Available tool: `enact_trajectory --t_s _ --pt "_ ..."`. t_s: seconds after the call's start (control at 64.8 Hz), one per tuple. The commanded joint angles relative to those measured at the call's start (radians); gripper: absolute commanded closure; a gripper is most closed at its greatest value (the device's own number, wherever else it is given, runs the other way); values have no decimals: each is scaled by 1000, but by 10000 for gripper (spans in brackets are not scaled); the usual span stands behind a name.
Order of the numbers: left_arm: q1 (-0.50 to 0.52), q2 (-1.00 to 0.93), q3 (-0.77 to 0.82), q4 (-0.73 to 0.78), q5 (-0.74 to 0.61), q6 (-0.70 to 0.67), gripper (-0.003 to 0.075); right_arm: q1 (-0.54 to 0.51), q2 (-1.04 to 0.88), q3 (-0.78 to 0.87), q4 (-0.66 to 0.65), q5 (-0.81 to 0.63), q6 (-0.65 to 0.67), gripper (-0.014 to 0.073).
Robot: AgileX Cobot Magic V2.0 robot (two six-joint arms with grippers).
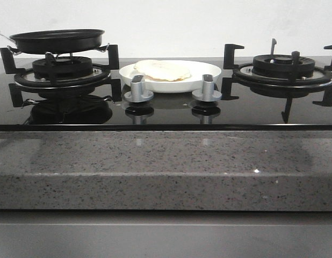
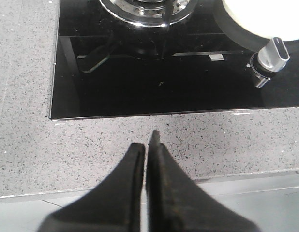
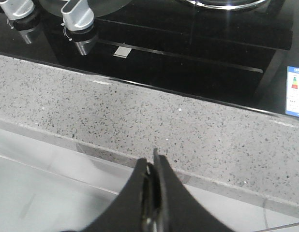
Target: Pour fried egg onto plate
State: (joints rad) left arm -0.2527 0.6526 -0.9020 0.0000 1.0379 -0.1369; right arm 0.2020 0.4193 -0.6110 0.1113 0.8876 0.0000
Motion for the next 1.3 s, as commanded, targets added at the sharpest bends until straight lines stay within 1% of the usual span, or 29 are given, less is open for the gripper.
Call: enact_trajectory --t_s 0.0,0.201,0.309,0.401,0.509,0.586,0.679,0.864,1.034,1.095,1.142,1.188,1.28 --pt "-8 2 -24 0 -64 -8 739 -5 2 -21 -6 -61 -8 661" --pt "-8 2 -24 0 -64 -8 739 -5 2 -21 -6 -61 -8 661" --pt "-4 -29 8 0 -114 -8 739 -5 2 -21 -6 -61 -8 661" --pt "35 -98 79 6 -236 -8 739 -5 2 -21 -6 -61 -8 661" --pt "94 -219 223 -21 -429 -10 739 -5 2 -21 -6 -61 -8 661" --pt "129 -318 355 -35 -555 -10 739 -5 2 -21 -6 -61 -8 661" --pt "160 -417 494 -42 -681 -10 739 -5 2 -21 -6 -61 -8 661" --pt "183 -568 750 -59 -894 -10 739 -5 2 -21 -6 -61 -8 661" --pt "184 -636 887 -59 -1086 -10 739 -5 2 -21 -6 -61 -8 661" --pt "184 -658 916 -59 -1150 -10 739 -5 2 -21 -6 -61 -8 661" --pt "184 -681 911 -59 -1125 -10 739 -5 2 -21 -6 -61 -8 661" --pt "184 -677 914 -58 -1158 -10 739 -5 3 -21 -6 -63 -8 661" --pt "184 -677 914 -58 -1163 -10 739 -5 3 -21 -6 -62 -8 661"
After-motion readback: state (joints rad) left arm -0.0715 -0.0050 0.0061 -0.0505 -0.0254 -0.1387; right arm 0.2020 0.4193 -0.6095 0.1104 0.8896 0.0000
